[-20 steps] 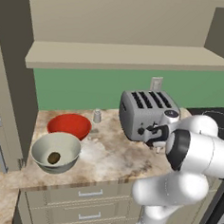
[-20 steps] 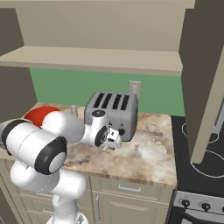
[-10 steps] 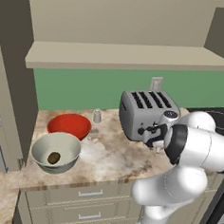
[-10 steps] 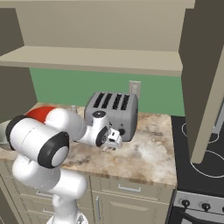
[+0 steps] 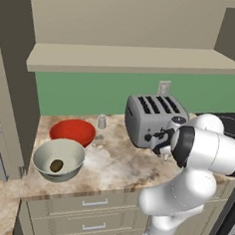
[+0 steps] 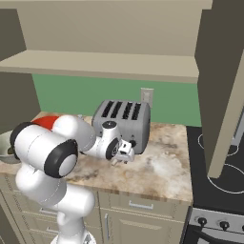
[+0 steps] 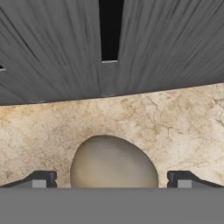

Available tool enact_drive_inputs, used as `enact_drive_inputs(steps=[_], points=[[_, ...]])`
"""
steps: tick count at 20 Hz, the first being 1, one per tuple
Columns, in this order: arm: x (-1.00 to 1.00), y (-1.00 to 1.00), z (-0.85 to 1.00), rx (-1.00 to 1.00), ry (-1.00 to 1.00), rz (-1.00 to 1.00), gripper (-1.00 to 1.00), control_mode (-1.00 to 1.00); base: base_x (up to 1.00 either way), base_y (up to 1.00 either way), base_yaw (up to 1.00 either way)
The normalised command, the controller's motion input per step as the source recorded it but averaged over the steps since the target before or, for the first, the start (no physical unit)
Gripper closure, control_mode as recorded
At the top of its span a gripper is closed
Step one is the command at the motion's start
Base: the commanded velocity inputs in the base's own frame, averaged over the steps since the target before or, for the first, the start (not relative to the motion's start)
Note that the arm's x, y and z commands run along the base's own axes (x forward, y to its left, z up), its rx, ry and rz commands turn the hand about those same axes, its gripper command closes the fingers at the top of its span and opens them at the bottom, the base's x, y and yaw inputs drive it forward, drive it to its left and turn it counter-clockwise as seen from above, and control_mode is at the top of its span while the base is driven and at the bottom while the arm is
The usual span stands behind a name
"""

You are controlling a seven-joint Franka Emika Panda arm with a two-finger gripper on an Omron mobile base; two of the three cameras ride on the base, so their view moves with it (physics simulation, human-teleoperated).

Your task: Pick both bowls and place them on the counter. Then place the mushroom in one bowl and place the kiwi in the other bowl.

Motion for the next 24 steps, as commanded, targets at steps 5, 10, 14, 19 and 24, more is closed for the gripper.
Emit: enact_drive_inputs(steps=[5, 10, 14, 19, 24], points=[[-0.01, -0.01, -0.03, 0.0, 0.0, 0.02, 1.0, -1.0, 0.0, 0.0, 0.0], [-0.05, -0.06, 0.0, 0.0, 0.0, 0.02, 1.0, -1.0, 0.0, 0.0, 0.0], [-0.19, 0.0, 0.01, 0.0, -0.01, 0.03, 1.0, -1.0, 0.0, 0.0, 0.0], [-0.45, 0.03, 0.08, 0.0, -0.07, 0.05, 1.0, -1.0, 0.0, 0.0, 0.0], [-0.38, 0.21, 0.21, 0.01, -0.09, 0.02, 1.0, -1.0, 0.0, 0.0, 0.0]])
